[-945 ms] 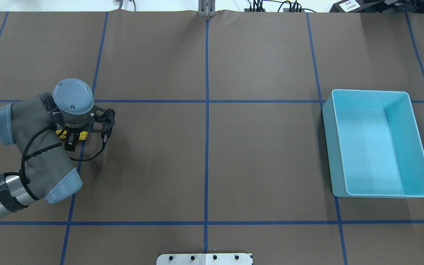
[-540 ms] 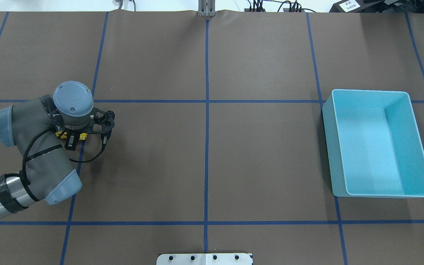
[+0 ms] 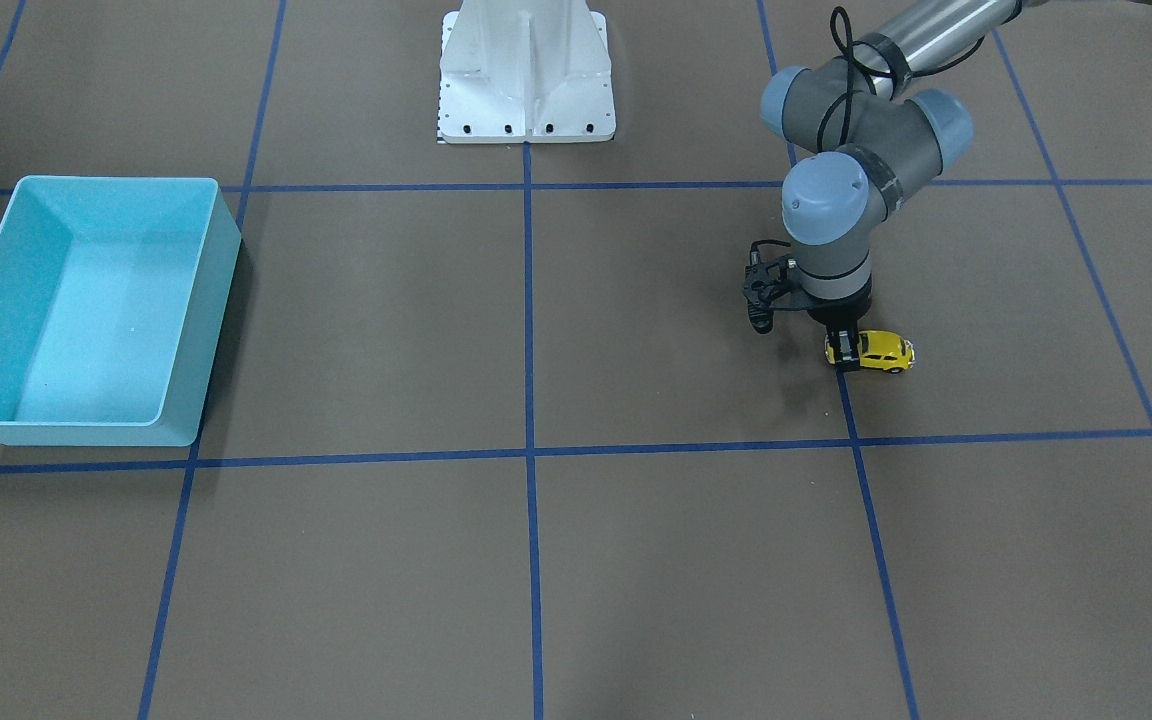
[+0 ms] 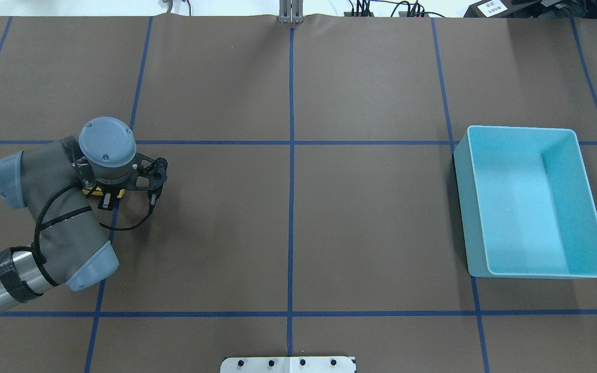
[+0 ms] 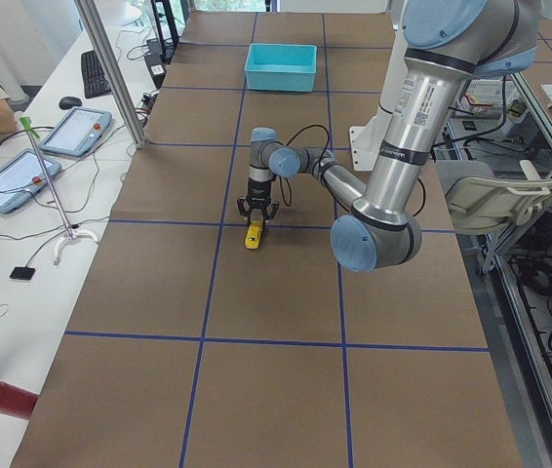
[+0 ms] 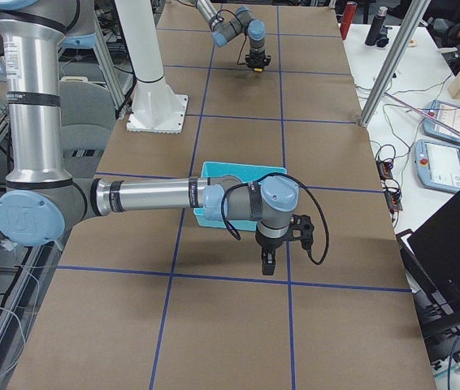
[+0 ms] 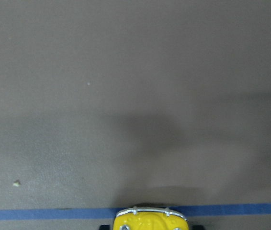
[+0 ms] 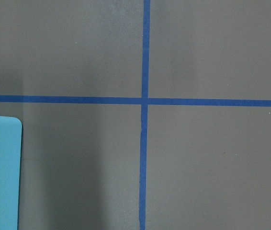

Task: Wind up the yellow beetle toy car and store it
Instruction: 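Close the left gripper on the car and press it onto the table, then roll the held car along the table away from the robot with left gripper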

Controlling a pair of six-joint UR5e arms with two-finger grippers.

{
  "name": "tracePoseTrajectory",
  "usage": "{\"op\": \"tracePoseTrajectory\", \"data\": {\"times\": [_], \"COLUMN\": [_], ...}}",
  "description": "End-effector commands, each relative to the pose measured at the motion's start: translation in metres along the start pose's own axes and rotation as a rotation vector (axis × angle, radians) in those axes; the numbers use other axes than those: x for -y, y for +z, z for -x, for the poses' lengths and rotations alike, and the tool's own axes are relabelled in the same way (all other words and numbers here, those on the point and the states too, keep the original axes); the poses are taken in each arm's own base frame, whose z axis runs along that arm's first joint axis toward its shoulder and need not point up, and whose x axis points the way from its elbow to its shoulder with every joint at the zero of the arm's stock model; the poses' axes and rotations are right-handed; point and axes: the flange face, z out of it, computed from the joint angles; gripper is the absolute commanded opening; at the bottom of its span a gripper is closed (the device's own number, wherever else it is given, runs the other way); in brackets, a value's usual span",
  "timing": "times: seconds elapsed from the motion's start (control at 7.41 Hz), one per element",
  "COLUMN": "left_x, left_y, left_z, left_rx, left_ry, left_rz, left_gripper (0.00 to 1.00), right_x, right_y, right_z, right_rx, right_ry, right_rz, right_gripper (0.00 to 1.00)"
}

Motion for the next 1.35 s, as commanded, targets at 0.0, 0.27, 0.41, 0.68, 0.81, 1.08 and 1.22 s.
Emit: {"op": "tracePoseTrajectory", "data": {"times": [0.0,0.27,0.41,0.68,0.81,1.08,1.22], "left_x": [0.009,0.009,0.011,0.0,-0.006,0.004,0.009], "left_y": [-0.008,-0.034,-0.044,-0.055,-0.062,-0.087,-0.103], "left_z": [-0.005,-0.002,0.002,0.015,0.023,0.016,0.013], "left_rx": [-0.034,-0.006,0.003,-0.022,-0.035,-0.048,-0.036], "left_ry": [0.0,-0.001,-0.005,-0.036,-0.061,-0.189,-0.218], "left_rz": [-0.041,-0.074,-0.09,-0.131,-0.153,-0.213,-0.242], "left_gripper": [0.12,0.02,0.0,0.0,0.0,0.0,0.0], "right_x": [0.0,0.0,0.0,0.0,0.0,0.0,0.0], "right_y": [0.0,0.0,0.0,-0.001,-0.001,0.0,-0.001], "right_z": [0.0,0.0,0.0,0.001,0.001,0.0,0.001], "right_rx": [0.0,0.001,0.001,0.001,0.001,0.001,0.001], "right_ry": [0.0,-0.001,0.0,-0.002,-0.001,0.0,0.001], "right_rz": [0.0,-0.001,0.0,-0.002,-0.002,0.0,-0.001], "right_gripper": [0.99,0.99,0.99,0.99,0.99,0.99,0.99]}}
